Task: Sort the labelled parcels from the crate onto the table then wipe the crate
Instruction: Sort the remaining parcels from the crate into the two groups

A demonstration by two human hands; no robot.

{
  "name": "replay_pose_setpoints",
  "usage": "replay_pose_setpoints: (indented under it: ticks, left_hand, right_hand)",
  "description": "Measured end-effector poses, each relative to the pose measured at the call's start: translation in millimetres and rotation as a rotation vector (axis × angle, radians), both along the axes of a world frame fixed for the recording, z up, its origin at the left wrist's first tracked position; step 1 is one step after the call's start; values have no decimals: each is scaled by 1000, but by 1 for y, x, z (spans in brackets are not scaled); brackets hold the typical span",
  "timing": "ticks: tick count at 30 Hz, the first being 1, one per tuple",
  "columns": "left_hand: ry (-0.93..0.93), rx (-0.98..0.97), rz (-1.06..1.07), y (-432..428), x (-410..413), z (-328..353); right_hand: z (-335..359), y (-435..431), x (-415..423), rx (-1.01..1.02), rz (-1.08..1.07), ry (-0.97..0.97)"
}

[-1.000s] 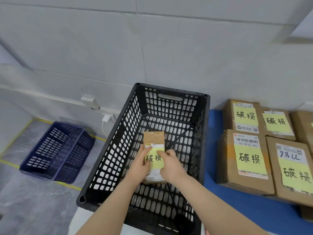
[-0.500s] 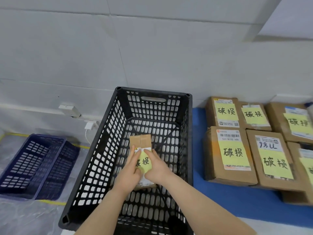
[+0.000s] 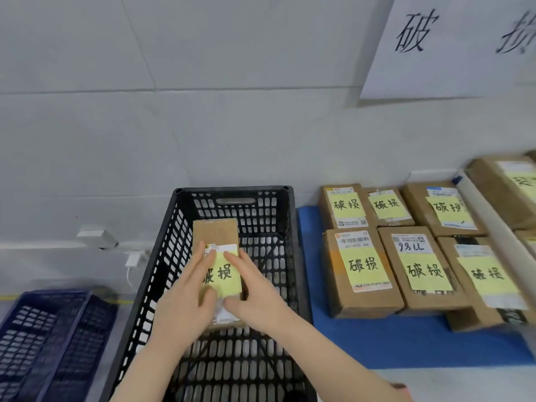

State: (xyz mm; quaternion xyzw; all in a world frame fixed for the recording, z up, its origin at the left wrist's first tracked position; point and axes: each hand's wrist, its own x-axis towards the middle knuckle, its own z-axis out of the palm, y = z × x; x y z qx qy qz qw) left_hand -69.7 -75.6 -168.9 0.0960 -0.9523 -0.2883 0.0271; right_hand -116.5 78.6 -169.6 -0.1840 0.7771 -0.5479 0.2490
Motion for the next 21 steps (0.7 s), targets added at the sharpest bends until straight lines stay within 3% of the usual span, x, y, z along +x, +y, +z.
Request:
replay_pose_setpoints:
  ticks: [11, 21]
  left_hand:
    - [359, -30, -153, 64, -2, 113]
    - [523, -49, -270, 166, -10, 152]
  right_hand:
    - [104, 68, 29, -30, -218, 281]
    - [142, 169, 42, -20, -341, 377]
